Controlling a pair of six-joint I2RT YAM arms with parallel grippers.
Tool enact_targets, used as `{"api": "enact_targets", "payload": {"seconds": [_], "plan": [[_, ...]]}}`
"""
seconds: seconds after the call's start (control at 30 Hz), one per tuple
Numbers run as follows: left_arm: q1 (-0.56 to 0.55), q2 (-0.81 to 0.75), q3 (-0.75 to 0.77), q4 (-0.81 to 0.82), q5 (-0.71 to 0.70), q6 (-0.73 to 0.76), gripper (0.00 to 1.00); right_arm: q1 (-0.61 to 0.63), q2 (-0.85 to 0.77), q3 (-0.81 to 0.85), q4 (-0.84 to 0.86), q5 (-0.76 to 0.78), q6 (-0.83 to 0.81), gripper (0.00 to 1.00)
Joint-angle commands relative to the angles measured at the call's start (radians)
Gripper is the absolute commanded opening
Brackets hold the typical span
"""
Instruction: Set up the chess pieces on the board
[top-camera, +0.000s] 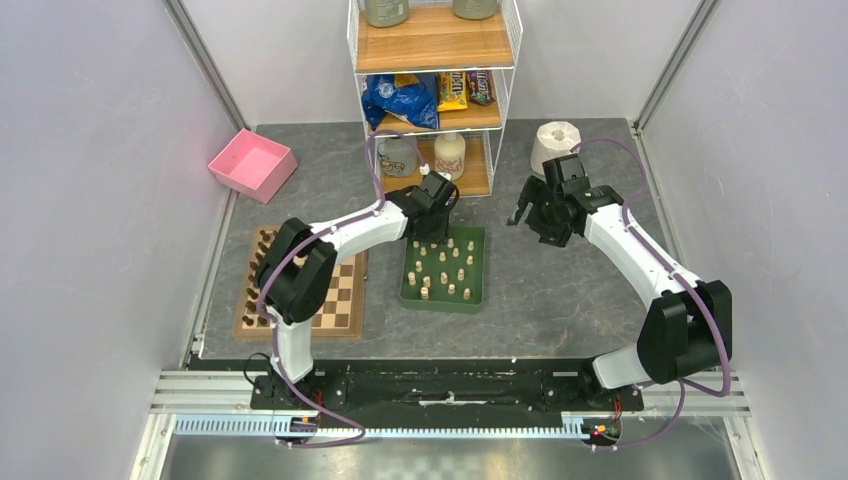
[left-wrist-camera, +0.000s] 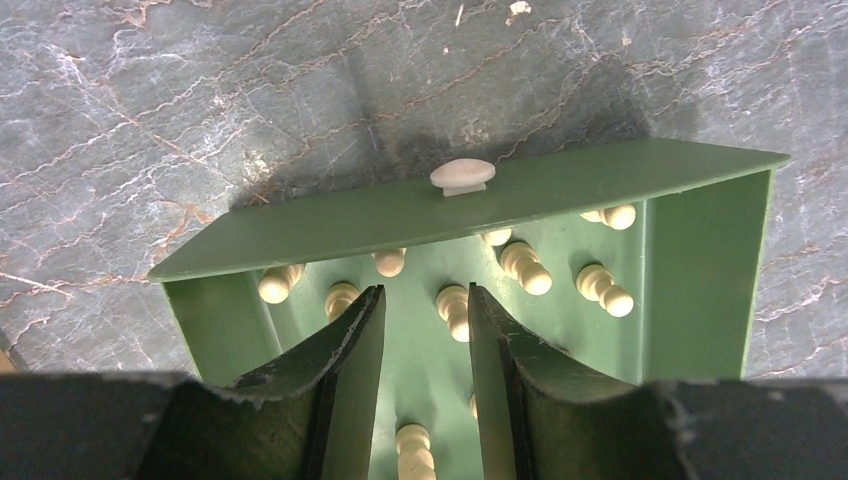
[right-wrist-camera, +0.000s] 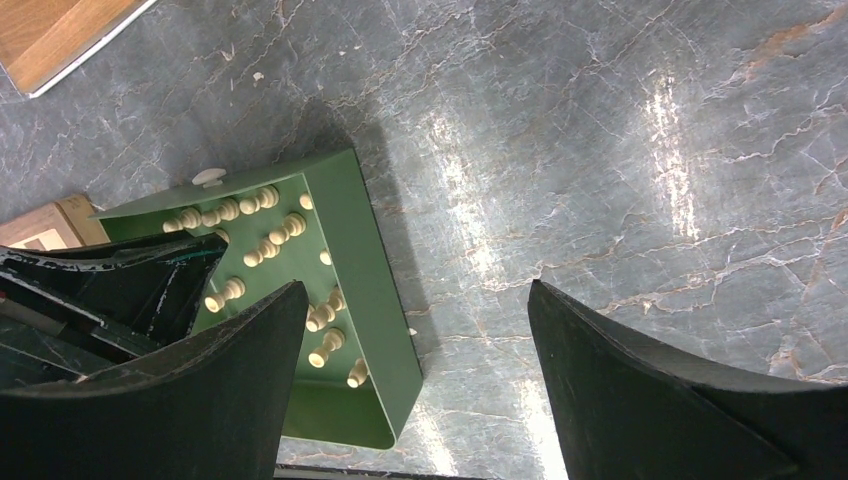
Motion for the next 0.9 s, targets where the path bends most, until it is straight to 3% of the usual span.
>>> {"api": "enact_targets", "payload": {"seconds": [0.0, 0.87], "plan": [[-0.005, 0.018, 0.049, 0.004, -0.029, 0.024, 0.43, -0.007, -0.004, 0.044, 0.007, -0.001, -0.012, 0.89], [-0.004, 0.096, 0.079, -0.012, -0.065, 0.012, 0.38, -0.020, -0.004, 0.033, 0.006, -0.042, -0.019, 0.89]]}}
